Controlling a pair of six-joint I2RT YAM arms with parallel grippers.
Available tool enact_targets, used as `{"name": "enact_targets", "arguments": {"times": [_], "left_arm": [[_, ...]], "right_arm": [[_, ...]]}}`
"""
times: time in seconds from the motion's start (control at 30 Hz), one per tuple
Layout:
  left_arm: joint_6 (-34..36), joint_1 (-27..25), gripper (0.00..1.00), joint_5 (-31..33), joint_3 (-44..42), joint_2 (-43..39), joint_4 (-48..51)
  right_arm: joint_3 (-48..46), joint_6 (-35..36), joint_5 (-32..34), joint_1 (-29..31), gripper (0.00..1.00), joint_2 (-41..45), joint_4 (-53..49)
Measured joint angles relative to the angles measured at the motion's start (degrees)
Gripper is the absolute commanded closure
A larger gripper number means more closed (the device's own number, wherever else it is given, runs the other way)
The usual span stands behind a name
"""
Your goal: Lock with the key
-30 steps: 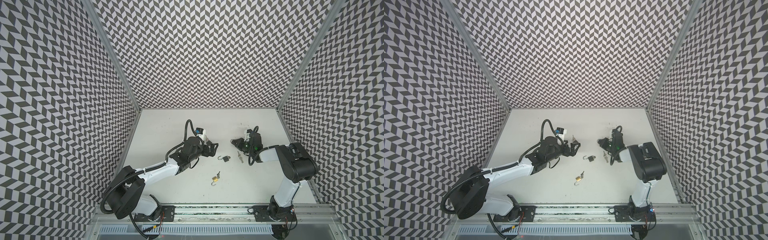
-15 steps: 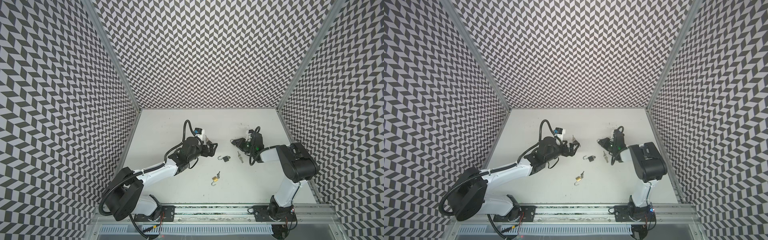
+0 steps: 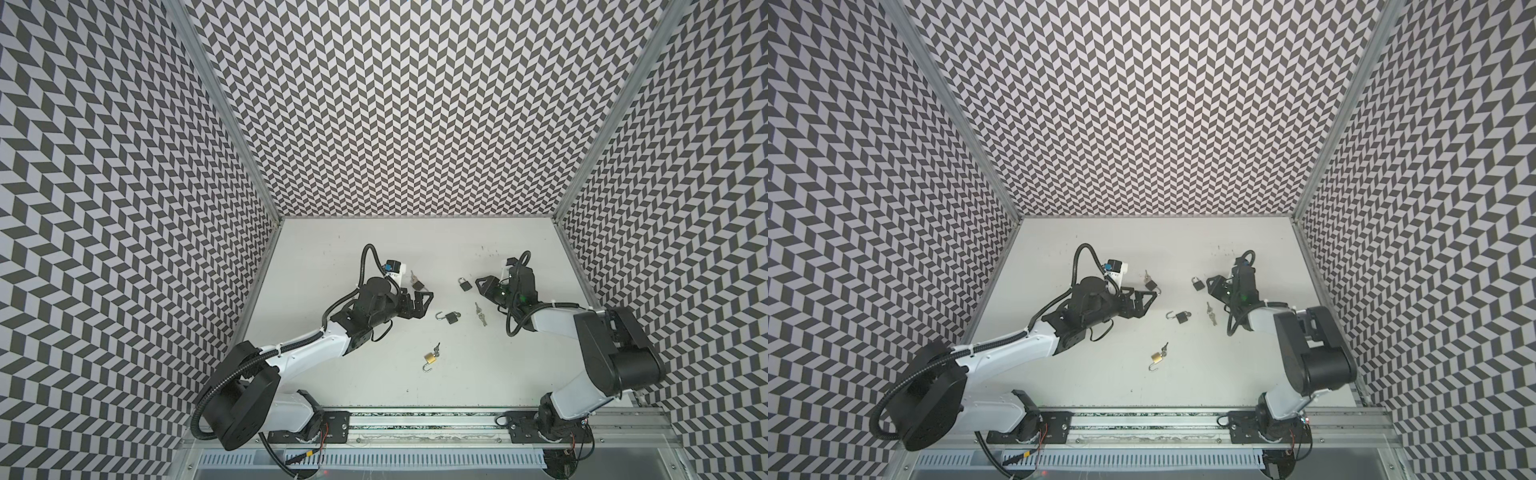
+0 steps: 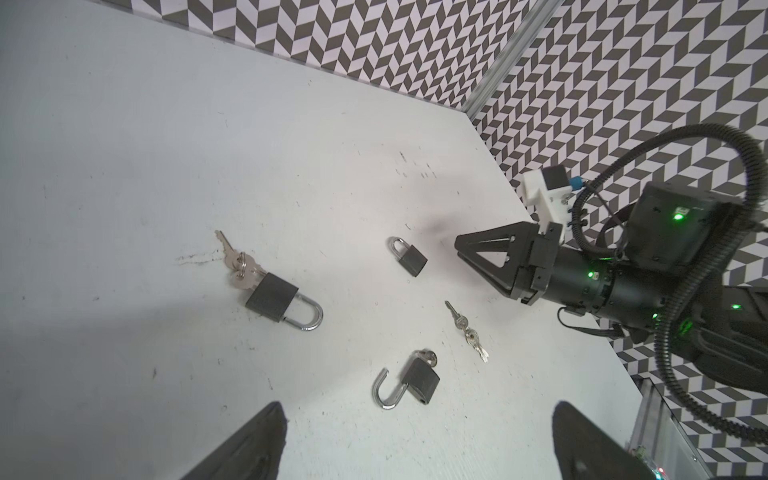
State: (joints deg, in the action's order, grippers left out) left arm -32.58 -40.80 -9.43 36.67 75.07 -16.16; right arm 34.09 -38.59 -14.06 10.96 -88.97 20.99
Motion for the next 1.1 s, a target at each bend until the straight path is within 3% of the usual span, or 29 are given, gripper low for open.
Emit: {"name": "enact_targets", "arguments": {"times": [0.2, 0.43, 0.67, 1.1], "left_arm": [[-4.42, 2.32, 0.00, -4.57, -8.55, -4.79, -4.24], [-9.42, 5.22, 0.01, -7.56, -17.44, -9.94, -7.80], [-10.62, 5.20, 0.03, -9.16, -17.81, -11.96, -9.60], [-9.03, 1.42, 0.02, -10.67, -14.80, -7.06, -9.51]], "right_arm": [[-0.50, 4.96, 0.70, 6.60, 0.69, 4.92, -7.32], [2.25, 9.35, -1.57, 11.45, 0.68, 1.11, -14.29], [7.93, 13.05, -4.07, 12.13, 0.63, -4.26, -17.77], [10.47, 15.76, -7.37, 12.15, 0.59, -8.15, -20.59]]}}
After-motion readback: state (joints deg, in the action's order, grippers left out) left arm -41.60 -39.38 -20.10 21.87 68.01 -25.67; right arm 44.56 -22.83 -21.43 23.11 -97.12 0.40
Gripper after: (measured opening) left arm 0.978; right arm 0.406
